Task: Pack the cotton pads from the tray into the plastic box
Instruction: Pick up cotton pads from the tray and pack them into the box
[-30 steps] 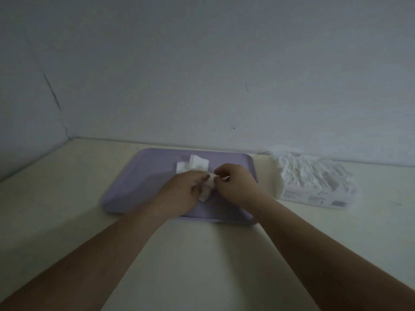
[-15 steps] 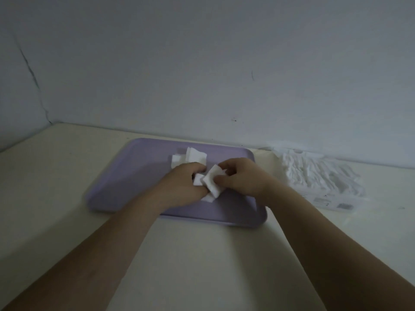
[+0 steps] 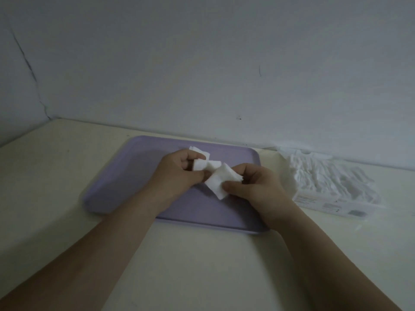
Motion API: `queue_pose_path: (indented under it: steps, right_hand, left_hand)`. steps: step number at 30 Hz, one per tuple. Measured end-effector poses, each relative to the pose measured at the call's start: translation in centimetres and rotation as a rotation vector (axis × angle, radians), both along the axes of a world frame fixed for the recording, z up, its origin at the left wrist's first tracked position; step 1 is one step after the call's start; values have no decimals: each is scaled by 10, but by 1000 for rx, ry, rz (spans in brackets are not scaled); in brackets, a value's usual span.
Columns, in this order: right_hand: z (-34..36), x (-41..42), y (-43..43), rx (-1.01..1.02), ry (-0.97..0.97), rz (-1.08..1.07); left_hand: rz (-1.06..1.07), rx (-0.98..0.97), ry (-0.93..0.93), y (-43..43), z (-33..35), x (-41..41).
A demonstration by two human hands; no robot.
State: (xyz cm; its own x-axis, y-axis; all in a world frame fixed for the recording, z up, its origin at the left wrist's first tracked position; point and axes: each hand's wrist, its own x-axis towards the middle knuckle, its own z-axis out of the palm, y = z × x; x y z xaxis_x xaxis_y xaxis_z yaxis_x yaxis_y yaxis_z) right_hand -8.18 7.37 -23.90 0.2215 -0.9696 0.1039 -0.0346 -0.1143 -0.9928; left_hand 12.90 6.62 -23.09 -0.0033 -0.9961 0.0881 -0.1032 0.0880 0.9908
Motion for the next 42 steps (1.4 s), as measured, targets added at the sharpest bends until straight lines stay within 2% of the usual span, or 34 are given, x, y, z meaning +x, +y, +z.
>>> queue_pose_path:
  steps: [6,10,14,22,27,31,34,36,37,39,41,42]
  right_hand:
    - [0,1,1,8,-114,-8]
    - [-3,1,0,-41,-6,-66]
    - [-4,1,-1,-60,22,-115]
    - [-5,2,-2,-44,12,-144]
    - [-10,3,-5,-75,91,-178]
    - [-11,4,-5,-66,90,-176]
    - [-13,2,-6,-66,78,-126]
    - [-13,3,-5,-91,80,-106]
    - [-13,3,-5,-109,80,-133]
    - [-13,4,-5,-131,68,-229]
    - [-12,5,-6,-140,45,-297]
    - [-12,5,-7,-140,38,-325]
  left_hand:
    - [-78,30,16,-5,-8,-4]
    - [-132,15,59,-5,-10,-4]
    - [-191,38,113,-8,-13,0]
    - [-204,29,-24,-6,-11,-1]
    - [-305,40,41,-3,-4,1]
    - [-220,-31,-59,0,-9,-6]
    - [-277,-44,-111,-1,-6,-6]
    - [-198,-98,-178,-2,-1,-5]
    - [-80,-166,-256,-4,0,-4]
    - [156,-343,-573,-9,-2,4]
    - [146,-380,-910,-15,-9,12]
    - [72,-338,-991,-17,-14,14]
